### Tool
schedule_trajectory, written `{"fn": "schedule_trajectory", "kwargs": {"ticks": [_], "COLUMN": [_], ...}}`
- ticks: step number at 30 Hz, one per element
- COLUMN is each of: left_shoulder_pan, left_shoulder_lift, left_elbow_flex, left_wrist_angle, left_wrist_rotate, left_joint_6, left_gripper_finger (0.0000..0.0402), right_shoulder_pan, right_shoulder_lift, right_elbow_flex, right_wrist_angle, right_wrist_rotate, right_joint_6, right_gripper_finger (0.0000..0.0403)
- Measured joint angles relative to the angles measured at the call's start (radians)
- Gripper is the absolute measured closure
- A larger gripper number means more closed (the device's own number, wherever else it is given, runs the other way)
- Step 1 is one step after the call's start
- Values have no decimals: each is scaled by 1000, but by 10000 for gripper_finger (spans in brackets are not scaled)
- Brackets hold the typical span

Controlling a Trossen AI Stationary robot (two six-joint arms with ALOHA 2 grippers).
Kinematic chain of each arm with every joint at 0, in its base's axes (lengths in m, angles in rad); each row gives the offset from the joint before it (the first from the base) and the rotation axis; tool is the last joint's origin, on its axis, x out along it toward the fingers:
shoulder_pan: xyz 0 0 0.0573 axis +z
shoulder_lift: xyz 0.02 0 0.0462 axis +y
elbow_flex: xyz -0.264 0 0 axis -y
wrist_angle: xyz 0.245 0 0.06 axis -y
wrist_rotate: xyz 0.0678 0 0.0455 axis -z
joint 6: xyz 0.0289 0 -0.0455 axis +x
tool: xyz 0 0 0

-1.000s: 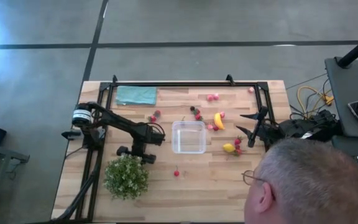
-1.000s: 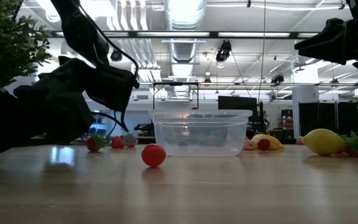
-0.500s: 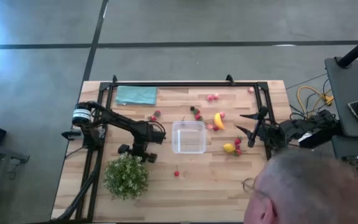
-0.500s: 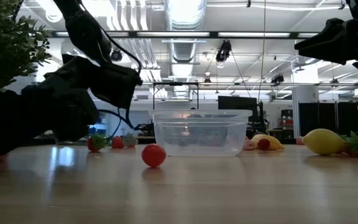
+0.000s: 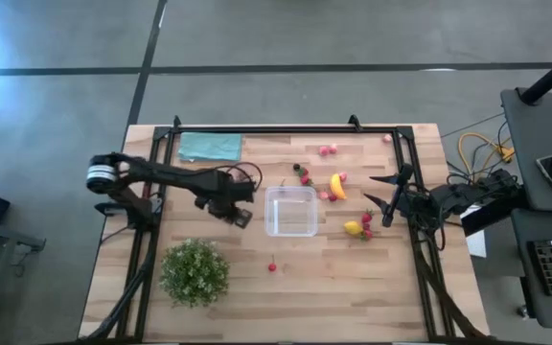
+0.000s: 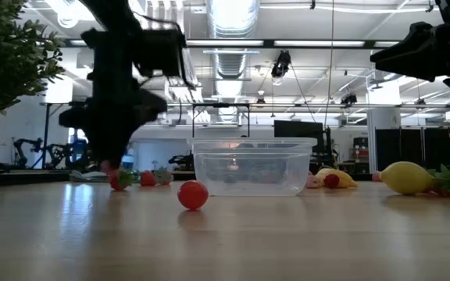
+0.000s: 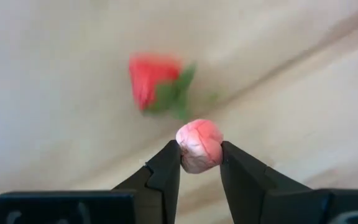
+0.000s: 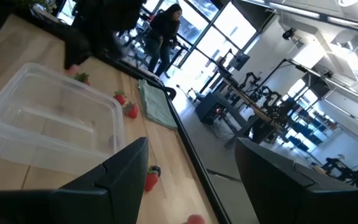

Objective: Pick and placing Produce into tupperware
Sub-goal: Put the peach into the transparent container

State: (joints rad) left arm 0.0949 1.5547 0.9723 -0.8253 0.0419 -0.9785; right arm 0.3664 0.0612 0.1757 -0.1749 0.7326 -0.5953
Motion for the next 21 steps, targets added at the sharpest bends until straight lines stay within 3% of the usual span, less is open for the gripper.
{"fn": "schedule_trajectory", "kwargs": {"ticks": [3,6,12,17,21], "left_shoulder_pan": [-8,-11,-12,-11,-15], "left_shoulder_lift": [-70,-122,-99,-6,77], "left_elbow_flex": [-19,-40,-33,39,120], "left_wrist_angle": [97,262,535,556,555], "left_wrist_rotate": [-121,-157,-149,-108,-3], "left_joint_6": [76,203,362,467,566], "left_gripper_finger": [315,315,315,315,315], "right_shoulder_pan": [0,0,0,0,0], "right_shoulder_lift": [0,0,0,0,0], "right_elbow_flex": [0,0,0,0,0], "right_wrist_angle": [0,0,0,-1,0], "right_wrist_rotate": [0,0,0,0,-1], "right_joint_6": [0,0,0,0,0], "right_gripper_finger": [170,170,170,170,170]}}
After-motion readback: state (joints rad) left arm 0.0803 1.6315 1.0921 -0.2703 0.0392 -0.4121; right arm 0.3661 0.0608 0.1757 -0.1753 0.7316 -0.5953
